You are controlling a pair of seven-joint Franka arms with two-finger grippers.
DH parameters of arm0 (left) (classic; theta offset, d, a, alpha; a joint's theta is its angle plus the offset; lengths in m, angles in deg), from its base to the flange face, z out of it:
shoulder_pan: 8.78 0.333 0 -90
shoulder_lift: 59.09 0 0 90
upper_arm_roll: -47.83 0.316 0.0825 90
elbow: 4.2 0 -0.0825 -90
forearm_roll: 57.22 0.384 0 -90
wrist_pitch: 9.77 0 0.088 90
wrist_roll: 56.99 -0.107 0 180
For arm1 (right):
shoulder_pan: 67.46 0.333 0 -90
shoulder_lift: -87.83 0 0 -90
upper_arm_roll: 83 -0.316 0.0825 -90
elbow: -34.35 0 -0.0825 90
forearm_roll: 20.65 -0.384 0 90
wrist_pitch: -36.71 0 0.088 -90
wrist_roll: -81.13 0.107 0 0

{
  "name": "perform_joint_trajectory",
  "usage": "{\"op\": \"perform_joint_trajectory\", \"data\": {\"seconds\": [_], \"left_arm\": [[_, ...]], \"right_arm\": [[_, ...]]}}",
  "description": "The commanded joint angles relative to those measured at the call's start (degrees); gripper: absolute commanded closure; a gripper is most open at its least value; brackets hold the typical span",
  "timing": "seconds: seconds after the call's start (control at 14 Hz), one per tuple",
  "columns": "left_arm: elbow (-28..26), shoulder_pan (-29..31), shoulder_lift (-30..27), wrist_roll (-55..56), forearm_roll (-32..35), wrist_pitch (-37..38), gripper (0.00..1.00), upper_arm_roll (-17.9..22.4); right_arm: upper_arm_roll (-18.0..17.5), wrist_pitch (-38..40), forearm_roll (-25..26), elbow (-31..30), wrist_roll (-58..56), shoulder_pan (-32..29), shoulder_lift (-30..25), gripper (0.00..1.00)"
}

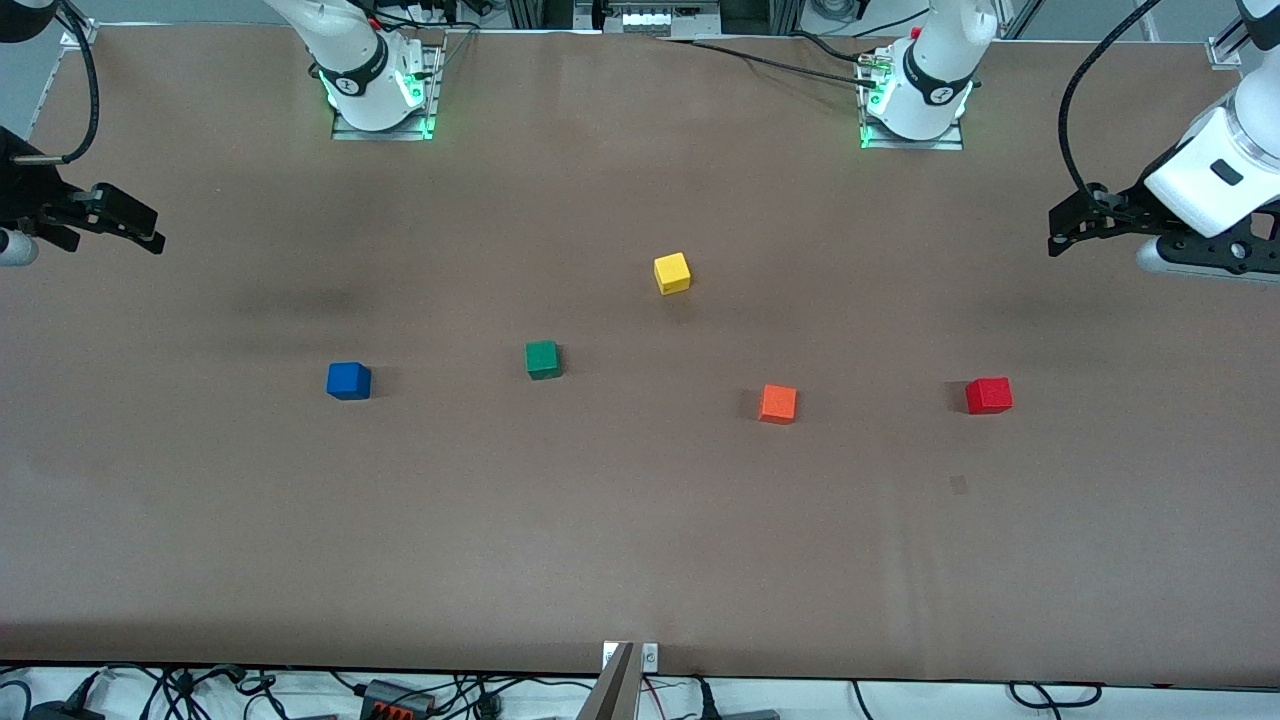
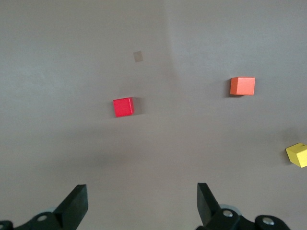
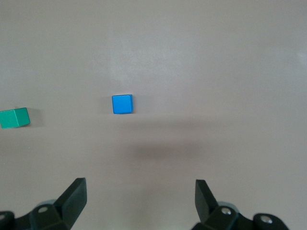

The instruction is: Pass red block to right arm, stack on blue

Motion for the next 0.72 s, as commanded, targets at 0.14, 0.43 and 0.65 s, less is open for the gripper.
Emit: {"op": "perform_joint_trajectory", "data": {"seconds": [0.14, 0.43, 0.65], "left_arm": [[1.3, 0.4, 0.1, -1.0, -0.9, 1.2, 0.00, -0.2], [1.3, 0.4, 0.2, -1.0, -0.9, 1.3, 0.00, -0.2], [1.3, 0.4, 0.1, -0.9, -0.9, 1.3, 0.00, -0.2]], "right_arm": [[-0.3, 0.1, 0.6, -1.7, -0.7, -0.5, -1.8, 0.00], [-0.4, 0.3, 0.4, -1.7, -0.6, -0.4, -1.8, 0.00], [-0.4, 0.4, 0.3, -1.6, -0.7, -0.4, -1.7, 0.00]]}}
